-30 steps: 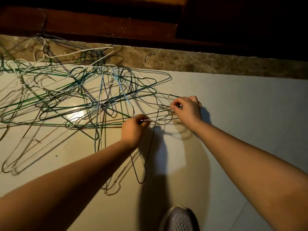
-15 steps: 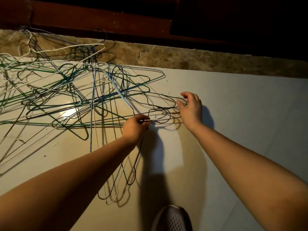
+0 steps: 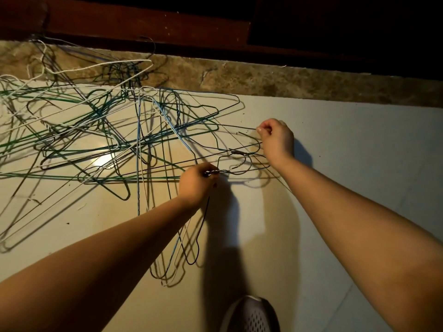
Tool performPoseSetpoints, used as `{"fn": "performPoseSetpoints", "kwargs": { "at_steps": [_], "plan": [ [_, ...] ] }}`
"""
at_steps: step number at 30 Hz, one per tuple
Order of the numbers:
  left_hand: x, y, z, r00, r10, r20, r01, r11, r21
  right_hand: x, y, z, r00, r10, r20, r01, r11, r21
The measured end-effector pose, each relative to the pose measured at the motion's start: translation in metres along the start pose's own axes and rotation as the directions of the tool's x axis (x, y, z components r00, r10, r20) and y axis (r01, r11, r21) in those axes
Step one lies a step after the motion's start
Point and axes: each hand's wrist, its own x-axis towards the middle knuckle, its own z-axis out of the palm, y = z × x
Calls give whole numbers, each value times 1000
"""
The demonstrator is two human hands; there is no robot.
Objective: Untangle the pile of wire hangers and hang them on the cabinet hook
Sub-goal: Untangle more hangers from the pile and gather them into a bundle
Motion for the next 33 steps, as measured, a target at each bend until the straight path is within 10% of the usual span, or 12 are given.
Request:
{"fn": "performPoseSetpoints", "kwargs": {
  "at_steps": [15,20,25,33],
  "plan": [
    [-5,11,-15,998,-43,44,55,945,-321,-43,4,6,970,-242,-16,235,953,-190],
    [-12,26,-22,998,-55,23,60,927,-369,-51,-20,1,989,-145,25,133,957,258],
    [-19,35,-34,999,-35,13,37,951,-308,-62,-62,2,907,167,387,-412,544,731],
    [-44,63,-77,998,-19,53,41,893,-449,-59,-82,-23,971,197,135,-227,578,784]
  ]
}}
